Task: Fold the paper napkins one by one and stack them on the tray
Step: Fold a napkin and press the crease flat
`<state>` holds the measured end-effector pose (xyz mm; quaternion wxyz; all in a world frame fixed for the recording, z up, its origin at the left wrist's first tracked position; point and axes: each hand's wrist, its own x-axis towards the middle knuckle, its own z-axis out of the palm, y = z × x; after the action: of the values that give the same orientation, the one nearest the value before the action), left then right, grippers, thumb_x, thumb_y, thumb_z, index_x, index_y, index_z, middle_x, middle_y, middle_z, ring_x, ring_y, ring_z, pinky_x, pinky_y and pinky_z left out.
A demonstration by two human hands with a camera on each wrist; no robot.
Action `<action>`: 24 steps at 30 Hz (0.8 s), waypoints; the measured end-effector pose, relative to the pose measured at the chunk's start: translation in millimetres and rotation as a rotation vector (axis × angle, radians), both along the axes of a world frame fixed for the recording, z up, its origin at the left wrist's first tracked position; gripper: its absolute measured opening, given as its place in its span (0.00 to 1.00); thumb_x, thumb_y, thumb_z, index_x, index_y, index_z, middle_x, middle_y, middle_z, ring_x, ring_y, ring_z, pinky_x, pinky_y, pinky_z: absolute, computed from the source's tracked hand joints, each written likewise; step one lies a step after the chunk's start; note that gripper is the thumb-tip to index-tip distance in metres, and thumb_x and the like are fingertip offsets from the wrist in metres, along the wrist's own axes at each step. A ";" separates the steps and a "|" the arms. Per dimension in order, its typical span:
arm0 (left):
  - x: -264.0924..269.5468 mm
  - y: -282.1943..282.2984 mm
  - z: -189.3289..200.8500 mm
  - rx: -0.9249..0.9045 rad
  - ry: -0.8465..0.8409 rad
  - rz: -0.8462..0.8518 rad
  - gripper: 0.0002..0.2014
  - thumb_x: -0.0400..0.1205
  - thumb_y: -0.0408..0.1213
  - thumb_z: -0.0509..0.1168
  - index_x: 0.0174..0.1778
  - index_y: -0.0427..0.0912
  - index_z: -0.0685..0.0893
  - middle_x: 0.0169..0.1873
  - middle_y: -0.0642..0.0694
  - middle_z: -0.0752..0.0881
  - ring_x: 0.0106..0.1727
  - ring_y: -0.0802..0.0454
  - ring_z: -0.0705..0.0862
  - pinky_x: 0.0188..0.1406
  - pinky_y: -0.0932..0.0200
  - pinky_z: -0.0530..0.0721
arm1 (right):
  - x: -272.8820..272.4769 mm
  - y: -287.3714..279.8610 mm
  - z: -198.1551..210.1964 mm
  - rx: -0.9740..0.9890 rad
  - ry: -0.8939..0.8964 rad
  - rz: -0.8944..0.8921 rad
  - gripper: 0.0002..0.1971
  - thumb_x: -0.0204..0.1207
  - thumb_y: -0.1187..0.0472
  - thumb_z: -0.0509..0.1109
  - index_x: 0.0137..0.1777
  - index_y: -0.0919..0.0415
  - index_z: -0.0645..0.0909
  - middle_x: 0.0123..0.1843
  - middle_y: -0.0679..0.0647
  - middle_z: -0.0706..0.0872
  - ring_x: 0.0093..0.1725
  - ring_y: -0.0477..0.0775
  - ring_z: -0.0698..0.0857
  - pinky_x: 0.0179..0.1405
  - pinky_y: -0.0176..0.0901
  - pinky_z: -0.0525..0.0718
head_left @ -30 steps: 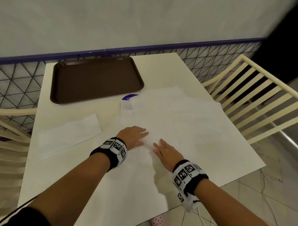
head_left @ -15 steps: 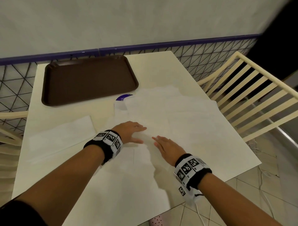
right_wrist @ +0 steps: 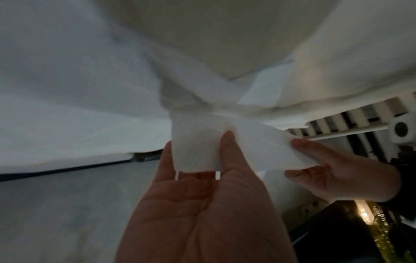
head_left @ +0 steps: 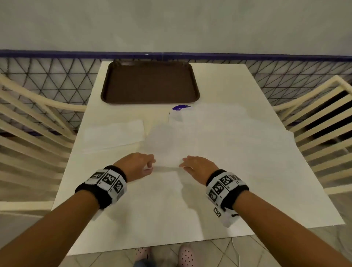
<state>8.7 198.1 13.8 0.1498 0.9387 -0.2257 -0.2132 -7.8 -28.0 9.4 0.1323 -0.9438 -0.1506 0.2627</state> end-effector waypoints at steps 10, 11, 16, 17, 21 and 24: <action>-81.7 70.0 -9.4 -0.046 0.206 0.493 0.17 0.79 0.39 0.64 0.31 0.52 0.63 0.27 0.52 0.73 0.30 0.54 0.71 0.32 0.65 0.69 | -14.6 57.2 -7.6 0.121 0.167 0.152 0.17 0.83 0.57 0.61 0.65 0.68 0.78 0.65 0.61 0.83 0.66 0.59 0.79 0.56 0.36 0.71; -85.4 74.8 -9.7 -0.059 0.221 0.532 0.16 0.80 0.39 0.64 0.31 0.52 0.64 0.27 0.52 0.73 0.30 0.54 0.70 0.32 0.65 0.69 | -13.6 61.2 -8.3 0.119 0.197 0.153 0.16 0.83 0.57 0.61 0.62 0.68 0.78 0.63 0.61 0.84 0.64 0.59 0.80 0.49 0.35 0.69; -85.0 98.1 -16.4 -0.198 0.243 0.798 0.10 0.79 0.43 0.67 0.36 0.51 0.71 0.37 0.45 0.79 0.41 0.47 0.76 0.38 0.58 0.71 | 2.7 78.7 -8.8 0.195 0.237 0.036 0.19 0.82 0.55 0.62 0.63 0.70 0.78 0.63 0.65 0.83 0.64 0.61 0.79 0.52 0.41 0.71; -82.2 101.0 -17.8 -0.243 0.254 0.846 0.08 0.79 0.44 0.67 0.39 0.50 0.74 0.39 0.45 0.80 0.43 0.47 0.77 0.39 0.58 0.71 | 7.9 81.8 -9.0 0.206 0.249 0.002 0.18 0.82 0.56 0.62 0.62 0.71 0.78 0.63 0.66 0.83 0.64 0.62 0.80 0.57 0.45 0.74; -67.3 111.8 -24.9 -0.352 0.391 1.022 0.16 0.78 0.48 0.68 0.55 0.42 0.81 0.50 0.41 0.84 0.51 0.40 0.83 0.51 0.49 0.82 | 27.0 90.9 -14.2 0.281 0.309 -0.138 0.15 0.81 0.58 0.64 0.54 0.72 0.79 0.61 0.70 0.84 0.61 0.67 0.83 0.66 0.58 0.79; -58.3 122.5 -34.6 -0.383 0.448 1.074 0.14 0.78 0.44 0.69 0.50 0.36 0.83 0.54 0.33 0.85 0.53 0.37 0.84 0.62 0.43 0.82 | 38.1 96.3 -21.4 0.291 0.316 -0.204 0.12 0.80 0.57 0.65 0.51 0.68 0.79 0.60 0.70 0.84 0.61 0.67 0.84 0.66 0.60 0.79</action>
<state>-49.7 320.6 -20.9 0.4460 0.8101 0.2817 -0.2558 30.3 68.2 -12.0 0.3146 -0.8723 -0.0682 0.3680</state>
